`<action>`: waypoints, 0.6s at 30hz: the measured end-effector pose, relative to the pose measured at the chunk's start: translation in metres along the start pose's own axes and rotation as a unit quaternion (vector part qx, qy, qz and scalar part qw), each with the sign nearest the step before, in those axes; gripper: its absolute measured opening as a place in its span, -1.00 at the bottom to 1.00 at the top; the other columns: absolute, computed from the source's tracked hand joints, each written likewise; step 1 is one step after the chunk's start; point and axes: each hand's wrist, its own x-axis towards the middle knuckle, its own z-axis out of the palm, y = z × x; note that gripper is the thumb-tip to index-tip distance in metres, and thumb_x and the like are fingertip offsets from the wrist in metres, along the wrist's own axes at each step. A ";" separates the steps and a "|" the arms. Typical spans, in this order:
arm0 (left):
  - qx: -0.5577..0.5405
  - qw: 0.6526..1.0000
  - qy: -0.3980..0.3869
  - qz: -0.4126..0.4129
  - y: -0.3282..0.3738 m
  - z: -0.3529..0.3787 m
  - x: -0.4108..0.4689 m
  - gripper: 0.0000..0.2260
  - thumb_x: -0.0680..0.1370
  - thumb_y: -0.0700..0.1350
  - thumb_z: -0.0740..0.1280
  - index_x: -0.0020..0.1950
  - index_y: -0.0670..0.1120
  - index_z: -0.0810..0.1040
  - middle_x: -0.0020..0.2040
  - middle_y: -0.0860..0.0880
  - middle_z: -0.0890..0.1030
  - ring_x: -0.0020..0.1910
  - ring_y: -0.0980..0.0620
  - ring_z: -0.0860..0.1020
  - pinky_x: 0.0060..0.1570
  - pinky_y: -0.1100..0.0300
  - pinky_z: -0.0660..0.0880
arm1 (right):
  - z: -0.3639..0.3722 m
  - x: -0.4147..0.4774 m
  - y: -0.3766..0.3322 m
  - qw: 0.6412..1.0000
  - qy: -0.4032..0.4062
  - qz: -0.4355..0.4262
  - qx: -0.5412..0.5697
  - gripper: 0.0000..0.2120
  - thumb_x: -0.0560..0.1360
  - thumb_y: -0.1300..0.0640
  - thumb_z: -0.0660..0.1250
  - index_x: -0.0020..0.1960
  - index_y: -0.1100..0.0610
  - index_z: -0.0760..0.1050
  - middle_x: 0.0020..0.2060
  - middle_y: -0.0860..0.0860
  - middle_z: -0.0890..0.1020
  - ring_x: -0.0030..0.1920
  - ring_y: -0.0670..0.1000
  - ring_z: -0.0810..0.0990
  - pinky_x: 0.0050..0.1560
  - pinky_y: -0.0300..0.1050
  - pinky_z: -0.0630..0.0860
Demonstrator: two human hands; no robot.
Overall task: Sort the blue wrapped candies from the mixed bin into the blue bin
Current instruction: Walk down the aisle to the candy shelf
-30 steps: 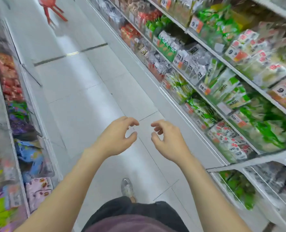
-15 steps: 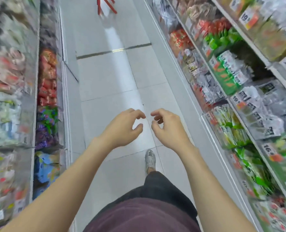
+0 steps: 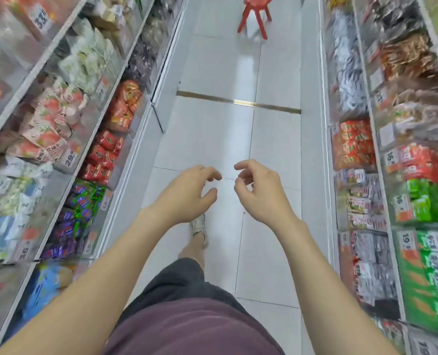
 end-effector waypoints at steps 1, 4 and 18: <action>-0.003 1.000 0.006 -0.007 -0.010 -0.009 0.028 -0.71 0.63 -0.01 0.31 0.36 0.06 0.53 0.21 0.08 0.57 0.14 0.12 0.52 0.21 0.07 0.49 | -0.001 0.032 0.001 1.000 -0.008 0.000 -0.006 -0.73 0.61 0.08 0.29 0.30 -0.05 0.54 -0.01 -0.13 0.64 0.06 -0.11 0.62 0.14 -0.03 0.60; -0.011 1.000 0.016 -0.020 -0.036 -0.045 0.117 -0.71 0.64 -0.01 0.30 0.36 0.06 0.53 0.22 0.07 0.58 0.15 0.08 0.54 0.20 0.07 0.50 | -0.007 0.126 -0.002 0.999 -0.027 0.013 -0.022 -0.72 0.61 0.07 0.28 0.31 -0.05 0.53 0.00 -0.12 0.63 0.05 -0.09 0.63 0.13 0.00 0.60; 0.041 0.999 -0.006 -0.003 -0.072 -0.206 0.534 -0.72 0.63 0.00 0.29 0.35 0.06 0.53 0.24 0.08 0.56 0.13 0.09 0.52 0.05 0.16 0.38 | -0.125 0.517 -0.002 0.997 -0.019 0.061 -0.037 -0.70 0.62 0.03 0.29 0.34 -0.04 0.51 0.05 -0.09 0.62 0.09 -0.07 0.60 0.18 -0.06 0.56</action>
